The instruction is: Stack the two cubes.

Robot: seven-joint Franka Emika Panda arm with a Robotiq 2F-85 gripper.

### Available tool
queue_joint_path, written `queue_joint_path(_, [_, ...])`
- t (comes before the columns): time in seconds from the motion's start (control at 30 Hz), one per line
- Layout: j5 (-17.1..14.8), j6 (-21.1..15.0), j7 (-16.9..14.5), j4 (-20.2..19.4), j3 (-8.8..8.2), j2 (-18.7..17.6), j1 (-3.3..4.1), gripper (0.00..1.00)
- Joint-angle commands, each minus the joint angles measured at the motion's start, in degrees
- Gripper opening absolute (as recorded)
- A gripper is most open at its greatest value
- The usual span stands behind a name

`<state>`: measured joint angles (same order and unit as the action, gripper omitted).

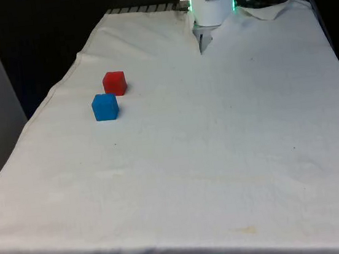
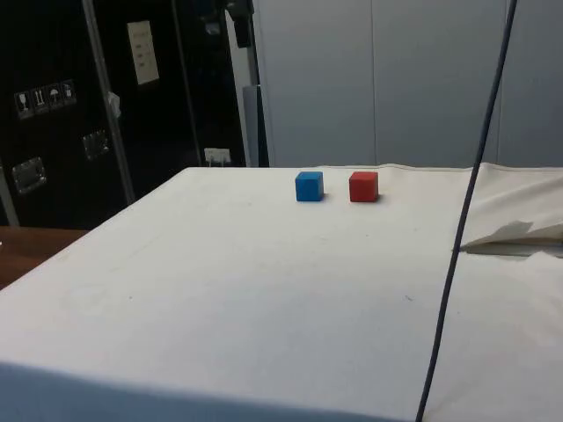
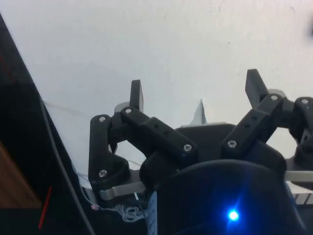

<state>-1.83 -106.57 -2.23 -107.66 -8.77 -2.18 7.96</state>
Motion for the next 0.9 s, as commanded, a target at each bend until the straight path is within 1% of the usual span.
queue_joint_path(0.0, [0.0,0.1,-0.1,-0.2,0.0,0.2,-0.06,1.0])
queue_joint_path(0.03, [0.0,0.1,-0.2,-0.5,-0.06,0.3,-0.17,1.0])
queue_joint_path(0.07, [0.5,-0.1,-0.3,-1.7,-0.11,1.5,-0.29,1.0])
queue_joint_path(0.13, [0.7,-0.2,-0.4,-2.5,-0.17,2.2,-0.34,1.0])
queue_joint_path(0.17, [0.9,-0.3,-0.5,-3.6,-0.17,3.1,-0.52,1.0])
queue_joint_path(0.3, [1.5,-0.7,-0.6,-5.7,-0.23,4.9,-0.74,1.0])
queue_joint_path(0.33, [1.1,-0.1,-0.5,-5.0,-0.17,4.2,-0.69,1.0])
queue_joint_path(0.4, [2.0,-0.9,-0.8,-7.4,-0.29,6.2,-0.97,1.0])
queue_joint_path(0.53, [2.8,-1.1,-1.0,-9.6,-0.4,8.1,-1.32,1.0])
queue_joint_path(0.6, [3.1,-1.1,-1.0,-10.5,-0.46,8.9,-1.43,1.0])
queue_joint_path(0.63, [2.7,-0.5,-1.0,-10.0,-0.46,8.5,-1.38,1.0])
queue_joint_path(0.67, [3.4,-1.1,-1.1,-11.1,-0.57,9.3,-1.55,1.0])
queue_joint_path(0.7, [3.8,-1.1,-1.1,-12.0,-0.69,10.1,-1.66,1.0])
queue_joint_path(0.87, [4.9,-1.3,-1.7,-14.0,-1.43,11.6,-2.01,1.0])
